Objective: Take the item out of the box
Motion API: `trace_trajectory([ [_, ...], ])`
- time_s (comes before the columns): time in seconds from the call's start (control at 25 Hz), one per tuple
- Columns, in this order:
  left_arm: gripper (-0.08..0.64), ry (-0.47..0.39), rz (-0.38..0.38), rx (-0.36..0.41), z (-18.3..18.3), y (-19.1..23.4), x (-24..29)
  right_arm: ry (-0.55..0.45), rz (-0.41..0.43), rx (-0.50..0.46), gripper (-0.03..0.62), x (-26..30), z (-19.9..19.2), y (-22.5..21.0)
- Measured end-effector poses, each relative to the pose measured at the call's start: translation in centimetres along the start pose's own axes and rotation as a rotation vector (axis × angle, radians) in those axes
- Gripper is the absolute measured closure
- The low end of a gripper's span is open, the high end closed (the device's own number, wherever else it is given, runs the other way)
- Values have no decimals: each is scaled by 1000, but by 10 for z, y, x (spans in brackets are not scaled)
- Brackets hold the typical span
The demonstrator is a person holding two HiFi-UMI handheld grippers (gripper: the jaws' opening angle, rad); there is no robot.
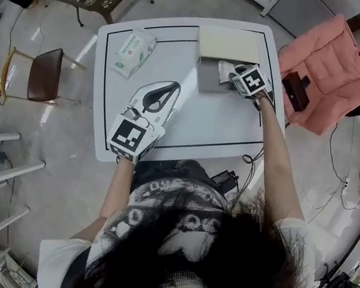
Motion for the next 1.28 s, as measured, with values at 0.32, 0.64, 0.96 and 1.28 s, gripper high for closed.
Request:
trace_trajectory([
  [0.32, 560, 19, 38, -4, -4, 8, -6, 37, 11, 51, 533, 13, 1, -7],
  [0.64, 560, 25, 30, 3, -5, 6, -4, -24, -15, 29, 580, 0, 3, -1],
  [0.96, 560, 33, 4, 17, -5, -1, 0, -139, -24, -5, 581, -40, 9, 12],
  [1.28, 560, 27, -21, 32, 1, -16, 4, -297, -24, -20, 581, -99, 6, 43],
])
Point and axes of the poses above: the fingertips, and each gripper's own axes: x forward along the fingers, y to its left, z out of its top, the point moved 5 cm from there along -x, backward along the fingers, and after that the axes turned 8 degrees about x, right-handed, at the moved point
